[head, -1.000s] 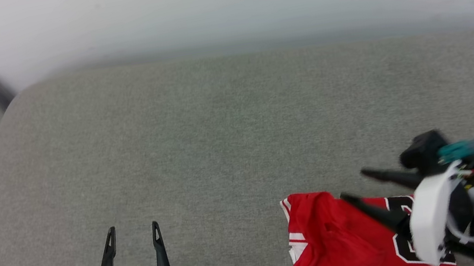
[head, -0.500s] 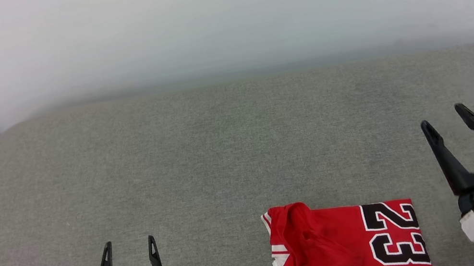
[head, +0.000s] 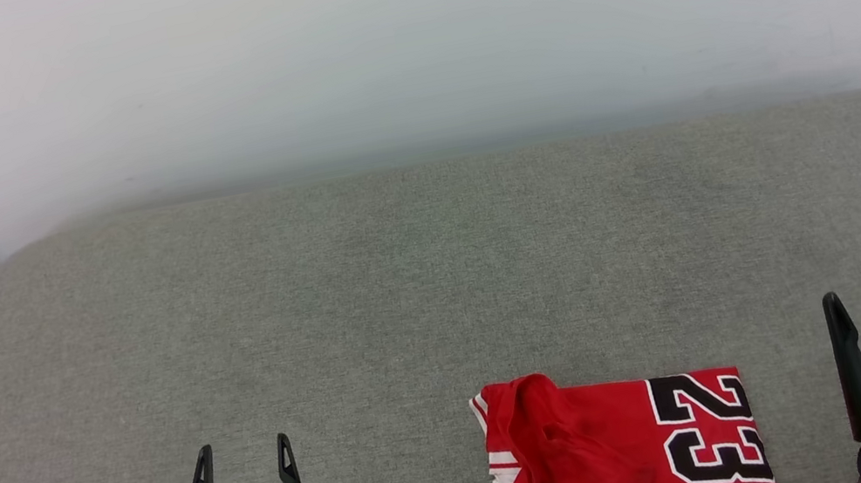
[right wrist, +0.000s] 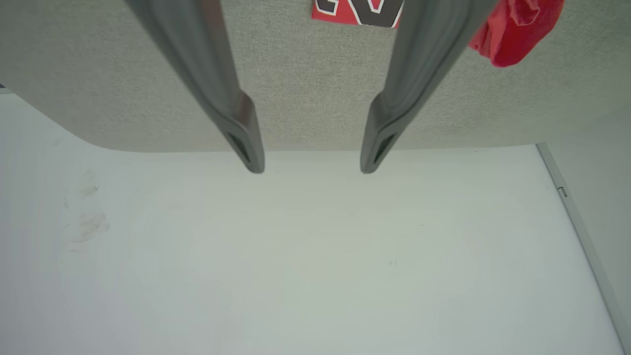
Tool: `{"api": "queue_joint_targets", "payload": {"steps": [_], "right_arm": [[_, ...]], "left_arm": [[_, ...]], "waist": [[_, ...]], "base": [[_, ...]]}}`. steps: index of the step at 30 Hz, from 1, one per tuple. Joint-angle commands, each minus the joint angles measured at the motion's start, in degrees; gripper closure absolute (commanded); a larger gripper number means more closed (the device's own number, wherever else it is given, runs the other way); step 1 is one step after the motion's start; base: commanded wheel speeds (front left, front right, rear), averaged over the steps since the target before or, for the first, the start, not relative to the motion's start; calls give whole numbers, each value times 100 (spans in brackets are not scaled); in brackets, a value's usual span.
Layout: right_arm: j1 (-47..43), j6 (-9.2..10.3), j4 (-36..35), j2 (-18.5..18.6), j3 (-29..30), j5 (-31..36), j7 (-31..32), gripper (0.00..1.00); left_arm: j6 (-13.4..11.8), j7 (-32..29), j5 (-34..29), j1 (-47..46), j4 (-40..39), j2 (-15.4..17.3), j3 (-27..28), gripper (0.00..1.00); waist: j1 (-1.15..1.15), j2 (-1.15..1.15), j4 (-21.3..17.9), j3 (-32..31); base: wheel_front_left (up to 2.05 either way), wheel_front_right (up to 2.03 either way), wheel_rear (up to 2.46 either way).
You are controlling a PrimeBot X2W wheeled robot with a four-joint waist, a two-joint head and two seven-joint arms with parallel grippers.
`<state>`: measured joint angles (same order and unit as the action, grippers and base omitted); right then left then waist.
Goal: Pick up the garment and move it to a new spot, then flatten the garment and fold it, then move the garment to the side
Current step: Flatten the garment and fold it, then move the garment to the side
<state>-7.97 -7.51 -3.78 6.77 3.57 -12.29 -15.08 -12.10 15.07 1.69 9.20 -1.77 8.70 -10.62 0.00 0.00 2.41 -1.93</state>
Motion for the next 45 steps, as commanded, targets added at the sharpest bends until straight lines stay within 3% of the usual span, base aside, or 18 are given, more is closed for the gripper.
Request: {"api": "queue_joint_targets", "payload": {"steps": [1, 10, 23, 29, 35, 38, 45], "right_arm": [[-161, 5, -66, -109, 31, 33, -8, 0], [-485, 5, -77, -345, 123, 68, -9, 0], [-375, 5, -125, -390, 97, 219, -9, 0], [176, 5, -306, 80, 35, 265, -9, 0], [957, 5, -265, 818, -80, -118, 50, 0], [1301, 5, -160, 1300, -372, -531, 687, 0], [1694, 5, -87, 2308, -984, -2206, 3551, 0]], "left_arm": [[41, 12, -27, 84, -1, -12, 28, 0], [145, 12, -52, 112, 53, -83, 73, 0], [209, 12, -96, 150, 73, -119, 125, 0], [212, 12, -86, 181, 93, -146, 174, 0], [242, 12, -104, 137, 107, -177, 159, 0], [259, 12, -94, 133, 100, -192, 170, 0], [285, 12, -89, 108, 71, -207, 216, 0]], "waist": [[0, 0, -9, -10], [0, 0, 39, -11], [0, 0, 92, 16], [0, 0, 49, 18], [0, 0, 73, 46], [0, 0, 80, 86], [0, 0, 52, 223]], "base": [[0, 0, 0], [0, 0, 0], [0, 0, 0], [0, 0, 0], [0, 0, 0], [0, 0, 0], [0, 0, 0]]}}
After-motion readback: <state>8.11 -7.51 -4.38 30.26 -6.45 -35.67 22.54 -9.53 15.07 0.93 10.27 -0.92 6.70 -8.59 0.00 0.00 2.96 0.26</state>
